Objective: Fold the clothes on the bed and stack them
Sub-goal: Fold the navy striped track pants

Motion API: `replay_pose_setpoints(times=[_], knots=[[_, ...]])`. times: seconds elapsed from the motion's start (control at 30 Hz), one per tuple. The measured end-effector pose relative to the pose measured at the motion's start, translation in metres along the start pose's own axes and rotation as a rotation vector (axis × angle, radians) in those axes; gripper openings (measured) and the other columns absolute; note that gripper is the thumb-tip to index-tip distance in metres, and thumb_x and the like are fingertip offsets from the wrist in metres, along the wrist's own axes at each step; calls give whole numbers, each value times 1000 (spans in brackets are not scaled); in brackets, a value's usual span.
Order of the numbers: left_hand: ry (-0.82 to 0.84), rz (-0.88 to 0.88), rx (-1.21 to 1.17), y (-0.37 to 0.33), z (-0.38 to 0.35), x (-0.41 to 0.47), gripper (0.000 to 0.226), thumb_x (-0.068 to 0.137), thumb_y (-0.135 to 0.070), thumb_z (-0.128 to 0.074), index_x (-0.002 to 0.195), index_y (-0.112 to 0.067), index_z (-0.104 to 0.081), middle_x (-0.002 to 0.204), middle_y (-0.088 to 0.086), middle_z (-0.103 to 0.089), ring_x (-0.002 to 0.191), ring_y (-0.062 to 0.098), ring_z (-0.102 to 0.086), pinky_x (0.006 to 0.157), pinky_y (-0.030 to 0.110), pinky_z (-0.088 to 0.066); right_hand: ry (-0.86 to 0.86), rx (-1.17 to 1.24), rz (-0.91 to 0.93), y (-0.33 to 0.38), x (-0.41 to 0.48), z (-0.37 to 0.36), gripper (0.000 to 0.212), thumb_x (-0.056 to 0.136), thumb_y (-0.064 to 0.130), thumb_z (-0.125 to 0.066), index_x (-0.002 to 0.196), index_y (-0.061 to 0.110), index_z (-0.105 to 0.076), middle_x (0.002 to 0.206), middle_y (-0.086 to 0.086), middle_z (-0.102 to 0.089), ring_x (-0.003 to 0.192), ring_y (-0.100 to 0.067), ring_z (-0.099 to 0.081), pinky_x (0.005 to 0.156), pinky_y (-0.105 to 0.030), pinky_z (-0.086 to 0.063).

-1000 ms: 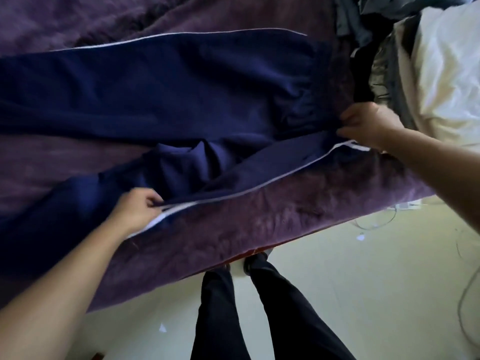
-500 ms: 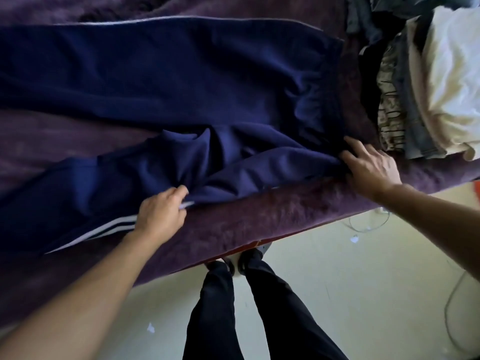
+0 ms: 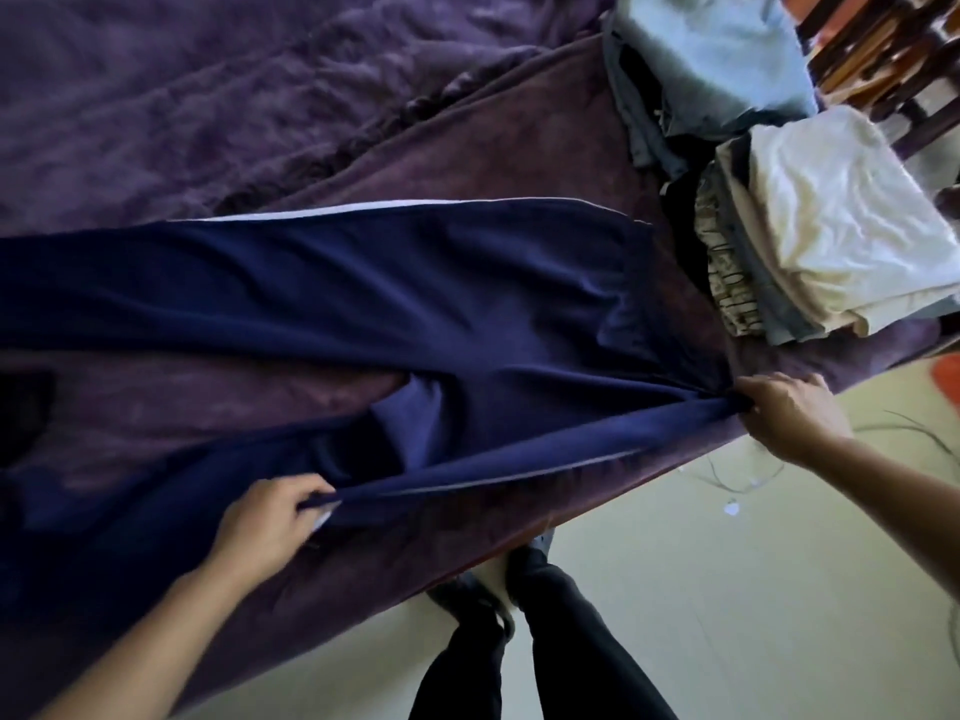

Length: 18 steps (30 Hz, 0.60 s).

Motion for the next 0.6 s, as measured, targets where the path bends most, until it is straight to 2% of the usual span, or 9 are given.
replay_pose_setpoints(times=[0.07,0.1,0.17,0.23,0.3,0.37,0.4,0.5,0.6], knots=[[-84,3,-197,8,44,21,23,82,-16,-74,70,-35,-67,72,-9,-72,71,3,-66,64,24,-48,-40,154,-71,-3,17,23,27,76,13,-68,103,18,-68,99,-13,-71,91,-36,-65,75,-39,-43],[-146,-14,-243,7,68,32,25,82,-9,-72,72,-32,-67,71,-7,-72,64,-7,-62,61,15,-45,-77,226,-78,-1,27,36,27,78,16,-69,105,18,-68,99,-15,-70,90,-37,-65,74,-40,-46],[-290,-26,-246,4,114,57,7,85,-7,-68,80,-11,-73,75,3,-72,57,-20,-53,56,5,-36,-146,337,-71,6,53,61,26,81,22,-71,106,16,-68,98,-16,-70,90,-36,-65,75,-40,-48],[-418,-9,-207,2,153,87,15,88,-13,-67,91,1,-72,82,15,-71,57,-23,-51,57,4,-35,-188,433,-88,13,83,80,27,83,26,-72,107,13,-68,98,-17,-69,91,-36,-64,76,-40,-47],[-479,25,-176,0,179,120,22,90,-20,-64,97,0,-71,90,18,-71,69,-11,-60,67,14,-42,-206,491,-107,22,115,90,30,85,29,-70,109,12,-67,103,-18,-68,97,-36,-63,80,-41,-47],[-516,78,-122,-6,197,154,26,92,-30,-60,100,-7,-70,99,20,-70,90,28,-66,78,35,-48,-208,524,-155,27,147,91,33,87,32,-67,114,14,-66,109,-19,-67,104,-37,-60,85,-41,-46],[-526,110,-69,-10,204,170,27,92,-34,-58,101,-11,-69,102,21,-68,95,38,-63,80,43,-48,-205,529,-182,29,162,89,34,88,33,-66,116,14,-65,112,-19,-66,107,-37,-59,87,-41,-45],[-512,187,93,-23,218,218,29,94,-37,-52,99,-14,-68,107,25,-63,101,47,-55,81,50,-46,-188,512,-216,38,206,80,35,91,32,-61,120,14,-62,116,-21,-64,110,-38,-57,91,-42,-44],[-451,258,133,-25,214,270,30,95,-34,-47,89,-10,-65,108,27,-61,101,47,-53,82,48,-44,-144,505,-226,40,242,57,34,91,28,-61,122,14,-62,119,-21,-62,111,-38,-56,92,-40,-44]])
Point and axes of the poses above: each hand's wrist, its own x-axis towards the middle knuckle, its own z-axis out of the back of the hand, y = z × x, the point moved 10 cm from there along x, towards the middle knuckle
